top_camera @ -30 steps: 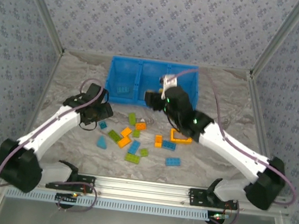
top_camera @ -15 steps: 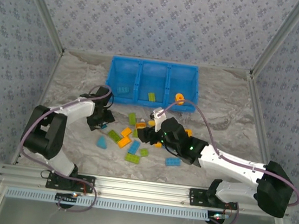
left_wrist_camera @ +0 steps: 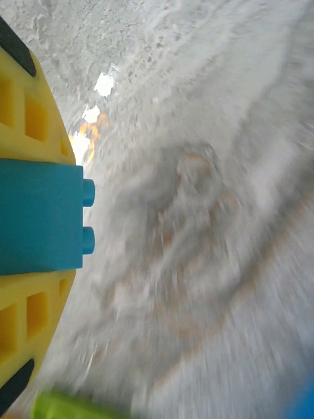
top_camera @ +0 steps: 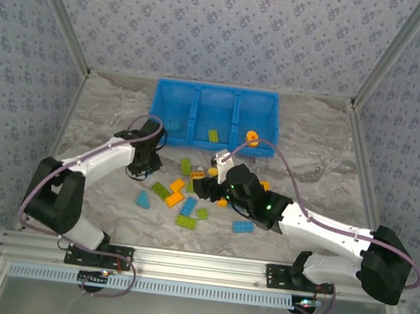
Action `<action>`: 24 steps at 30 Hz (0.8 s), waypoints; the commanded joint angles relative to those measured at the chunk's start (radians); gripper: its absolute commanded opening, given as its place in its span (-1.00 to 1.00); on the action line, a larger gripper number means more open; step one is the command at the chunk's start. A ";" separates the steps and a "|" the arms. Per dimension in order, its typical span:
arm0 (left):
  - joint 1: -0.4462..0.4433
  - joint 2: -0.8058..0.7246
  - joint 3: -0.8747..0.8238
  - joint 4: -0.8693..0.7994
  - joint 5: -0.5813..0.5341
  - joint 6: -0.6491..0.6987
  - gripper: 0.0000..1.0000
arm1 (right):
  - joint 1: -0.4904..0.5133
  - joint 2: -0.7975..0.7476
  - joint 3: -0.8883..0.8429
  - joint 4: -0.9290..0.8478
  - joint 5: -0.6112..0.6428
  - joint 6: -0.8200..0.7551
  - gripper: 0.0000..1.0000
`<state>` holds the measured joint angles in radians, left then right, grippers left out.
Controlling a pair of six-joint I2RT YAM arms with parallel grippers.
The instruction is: Sort the legos into containers by color
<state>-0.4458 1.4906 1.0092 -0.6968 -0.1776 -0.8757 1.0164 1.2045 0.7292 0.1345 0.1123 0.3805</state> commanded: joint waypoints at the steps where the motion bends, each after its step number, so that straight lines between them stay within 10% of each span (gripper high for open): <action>1: -0.009 -0.008 0.178 -0.073 -0.070 0.046 -0.41 | -0.018 -0.024 0.050 -0.012 0.059 0.025 0.26; 15: 0.092 0.736 1.105 -0.300 -0.106 0.222 -0.42 | -0.077 -0.007 0.120 -0.025 0.073 0.082 0.25; 24: 0.108 0.911 1.221 -0.284 -0.061 0.248 -0.32 | -0.077 -0.042 0.089 -0.050 0.079 0.096 0.25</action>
<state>-0.3386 2.3772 2.1857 -0.9440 -0.2512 -0.6544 0.9436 1.1923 0.8215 0.1047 0.1688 0.4568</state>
